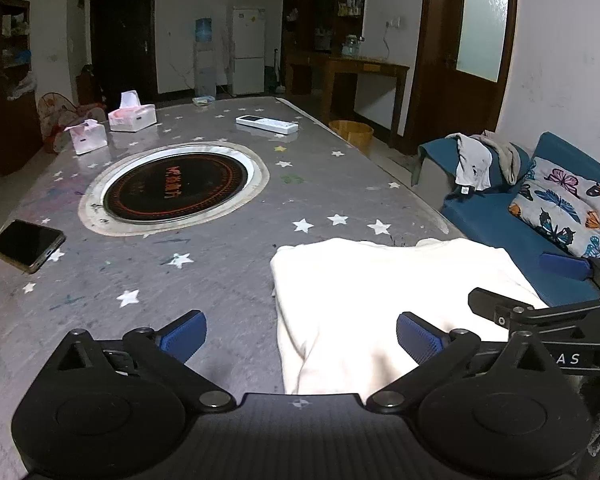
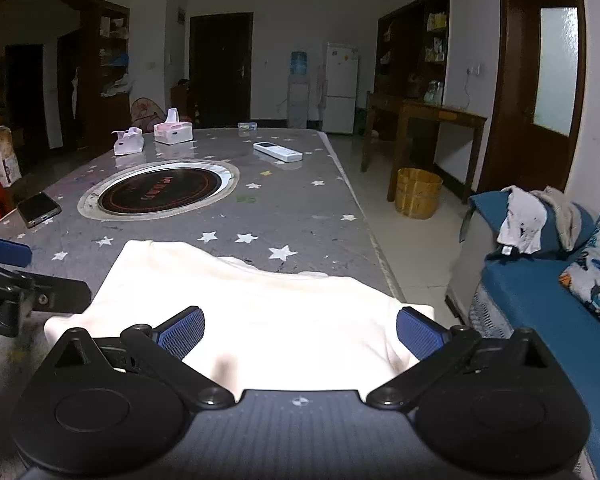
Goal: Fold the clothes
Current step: 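Withdraw both open grippers from the folded shirt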
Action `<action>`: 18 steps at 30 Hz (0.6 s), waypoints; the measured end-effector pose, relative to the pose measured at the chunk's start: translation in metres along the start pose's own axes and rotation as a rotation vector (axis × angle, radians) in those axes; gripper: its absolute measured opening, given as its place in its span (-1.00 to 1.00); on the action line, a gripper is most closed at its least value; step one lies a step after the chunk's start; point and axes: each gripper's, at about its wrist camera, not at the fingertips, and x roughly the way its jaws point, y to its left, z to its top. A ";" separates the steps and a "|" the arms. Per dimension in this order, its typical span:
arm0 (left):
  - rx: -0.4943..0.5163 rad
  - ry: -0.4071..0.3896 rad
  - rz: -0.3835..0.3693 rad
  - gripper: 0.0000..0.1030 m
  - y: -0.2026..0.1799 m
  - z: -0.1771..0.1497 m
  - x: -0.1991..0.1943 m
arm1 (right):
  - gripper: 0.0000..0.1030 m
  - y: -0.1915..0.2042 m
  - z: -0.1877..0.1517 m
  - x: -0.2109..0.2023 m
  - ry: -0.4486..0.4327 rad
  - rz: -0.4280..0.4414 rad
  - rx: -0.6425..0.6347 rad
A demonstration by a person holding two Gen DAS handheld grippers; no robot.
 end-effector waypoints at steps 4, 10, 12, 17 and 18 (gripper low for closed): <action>-0.011 -0.008 0.006 1.00 0.002 -0.009 -0.010 | 1.00 0.005 -0.006 -0.014 -0.028 -0.005 -0.016; -0.035 -0.010 0.010 1.00 0.005 -0.020 -0.021 | 1.00 0.009 -0.014 -0.029 -0.035 -0.003 -0.002; -0.037 -0.011 0.010 1.00 0.005 -0.023 -0.025 | 1.00 0.010 -0.018 -0.032 -0.034 -0.002 -0.004; -0.046 -0.017 0.004 1.00 0.004 -0.028 -0.033 | 1.00 0.017 -0.026 -0.041 -0.037 0.001 -0.013; -0.047 -0.019 0.004 1.00 0.004 -0.029 -0.034 | 1.00 0.017 -0.027 -0.042 -0.038 0.003 -0.013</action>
